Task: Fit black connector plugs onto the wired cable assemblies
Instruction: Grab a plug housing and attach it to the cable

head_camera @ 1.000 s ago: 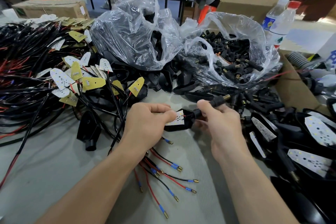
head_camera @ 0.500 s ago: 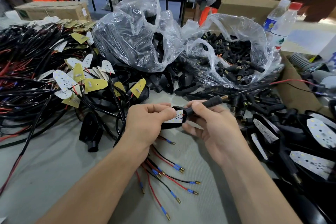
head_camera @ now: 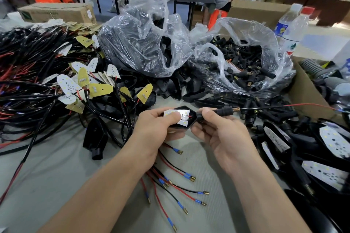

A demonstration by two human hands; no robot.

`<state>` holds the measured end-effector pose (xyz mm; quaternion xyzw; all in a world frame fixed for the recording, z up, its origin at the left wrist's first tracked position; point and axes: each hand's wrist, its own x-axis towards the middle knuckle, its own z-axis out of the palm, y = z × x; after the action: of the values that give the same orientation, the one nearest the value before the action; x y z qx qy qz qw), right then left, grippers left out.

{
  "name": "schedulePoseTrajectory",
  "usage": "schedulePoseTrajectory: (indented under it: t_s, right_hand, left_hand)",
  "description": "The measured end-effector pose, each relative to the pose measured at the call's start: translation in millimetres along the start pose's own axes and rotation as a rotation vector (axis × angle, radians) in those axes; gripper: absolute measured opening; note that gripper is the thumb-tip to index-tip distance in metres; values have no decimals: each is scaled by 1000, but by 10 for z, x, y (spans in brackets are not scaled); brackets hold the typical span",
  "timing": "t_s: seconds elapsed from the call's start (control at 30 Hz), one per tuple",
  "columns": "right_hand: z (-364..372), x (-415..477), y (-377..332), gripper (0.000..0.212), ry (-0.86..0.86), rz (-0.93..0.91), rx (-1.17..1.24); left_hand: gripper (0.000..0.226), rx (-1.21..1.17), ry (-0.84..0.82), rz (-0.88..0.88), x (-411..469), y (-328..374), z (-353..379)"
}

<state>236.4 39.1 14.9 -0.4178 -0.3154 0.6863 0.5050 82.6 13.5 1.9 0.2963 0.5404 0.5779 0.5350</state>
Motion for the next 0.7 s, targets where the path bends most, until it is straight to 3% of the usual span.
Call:
schedulePoseTrajectory:
  t_s: [0.17,0.33,0.47,0.57,0.7]
  right_hand:
    - [-93,55,-48,44,59,-42,88]
    - [-163,105,-70,24,262,-62,-34]
    - [-192,99,-65,35,140,-110,-200]
    - [-181,72,-37,26,31,-159,-256]
    - [-214,65,-65,31,-57,-127,-247]
  left_hand:
    - [18,-87,12,2,46,18,-59]
    - [25,-135,-38,-30,57,-2,-65]
    - [26,-107,-47,-8,65,7,-85]
    - [23,0,-93,20,47,-18,-76]
    - [19,-3,-110,-3,43,-40,-60]
